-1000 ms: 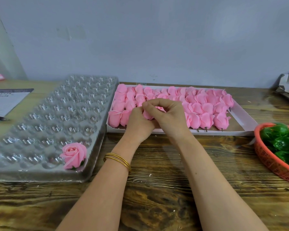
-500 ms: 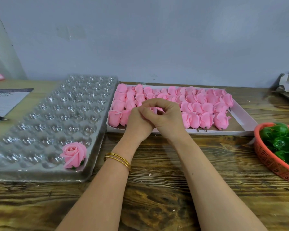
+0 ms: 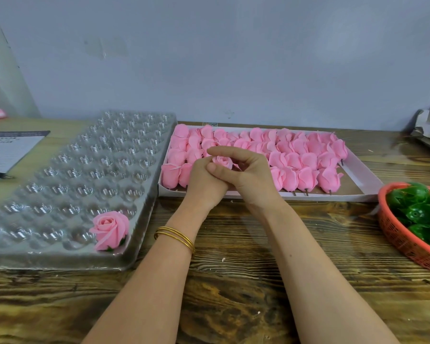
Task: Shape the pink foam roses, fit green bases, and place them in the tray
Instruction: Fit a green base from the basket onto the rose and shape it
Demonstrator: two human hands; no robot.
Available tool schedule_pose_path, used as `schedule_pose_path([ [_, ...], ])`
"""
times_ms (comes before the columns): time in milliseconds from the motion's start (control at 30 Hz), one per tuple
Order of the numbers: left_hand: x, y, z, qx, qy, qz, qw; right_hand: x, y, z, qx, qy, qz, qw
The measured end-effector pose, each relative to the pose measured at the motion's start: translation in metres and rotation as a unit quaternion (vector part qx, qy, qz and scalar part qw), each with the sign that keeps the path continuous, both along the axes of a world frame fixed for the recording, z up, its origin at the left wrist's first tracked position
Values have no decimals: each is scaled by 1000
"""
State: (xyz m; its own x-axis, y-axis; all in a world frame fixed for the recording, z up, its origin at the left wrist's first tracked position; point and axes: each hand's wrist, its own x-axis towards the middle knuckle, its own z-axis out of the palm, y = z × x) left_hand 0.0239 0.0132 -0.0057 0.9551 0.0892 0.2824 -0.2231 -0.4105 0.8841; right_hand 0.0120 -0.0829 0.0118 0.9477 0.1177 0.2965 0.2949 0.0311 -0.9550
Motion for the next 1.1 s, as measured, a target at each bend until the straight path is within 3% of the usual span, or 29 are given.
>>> schedule_pose_path([
  [533,3,-2,-7,-31,-2,-13,999,9,-10,-5,77,107,98,986],
  [733,0,1,-9,-126,18,-89,988,12,-18,2,180,129,116,968],
  [933,-3,2,-9,-146,56,-179,971,12,-19,1,188,91,90,974],
  [1100,-4,1,-7,-220,89,-239,941,10,-20,-2,157,87,110,978],
])
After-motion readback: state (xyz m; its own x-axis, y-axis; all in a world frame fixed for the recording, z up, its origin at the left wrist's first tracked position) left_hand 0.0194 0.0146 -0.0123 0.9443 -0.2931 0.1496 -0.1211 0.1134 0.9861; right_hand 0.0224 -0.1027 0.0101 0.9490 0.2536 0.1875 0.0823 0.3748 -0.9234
